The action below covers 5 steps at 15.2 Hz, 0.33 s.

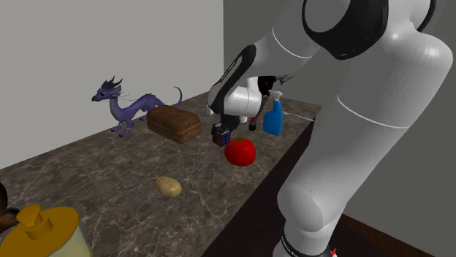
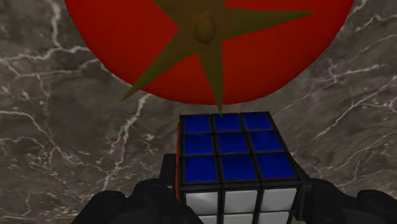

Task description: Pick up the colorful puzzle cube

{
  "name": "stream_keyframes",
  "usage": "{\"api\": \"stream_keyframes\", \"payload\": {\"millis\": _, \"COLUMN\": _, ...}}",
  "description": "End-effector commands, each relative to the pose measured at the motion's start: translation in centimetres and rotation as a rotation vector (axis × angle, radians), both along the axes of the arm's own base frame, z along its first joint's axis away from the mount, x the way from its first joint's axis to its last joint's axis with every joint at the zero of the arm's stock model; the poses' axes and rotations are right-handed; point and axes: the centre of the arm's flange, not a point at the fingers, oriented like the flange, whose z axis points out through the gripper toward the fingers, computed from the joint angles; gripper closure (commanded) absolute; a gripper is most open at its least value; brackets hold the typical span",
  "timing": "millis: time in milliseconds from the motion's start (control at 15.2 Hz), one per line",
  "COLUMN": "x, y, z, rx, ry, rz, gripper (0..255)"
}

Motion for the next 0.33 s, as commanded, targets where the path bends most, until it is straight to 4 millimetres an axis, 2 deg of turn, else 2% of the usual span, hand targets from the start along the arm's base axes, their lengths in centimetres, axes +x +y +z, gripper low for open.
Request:
{"api": "stream_keyframes", "payload": {"millis": 0, "x": -0.1, "y": 0.1, "z": 1.1, "rx": -0.001, "ry": 0.001, "rz": 0.0, "gripper": 255}}
{"api": "stream_keyframes", "payload": {"millis": 132, "x": -0.1, "y": 0.1, "z": 2.2, "rx": -0.001, "ry": 0.001, "rz": 0.0, "gripper": 255}}
{"api": "stream_keyframes", "payload": {"millis": 264, "x": -0.1, "y": 0.1, "z": 2.3, "rx": -0.001, "ry": 0.001, "rz": 0.0, "gripper": 255}}
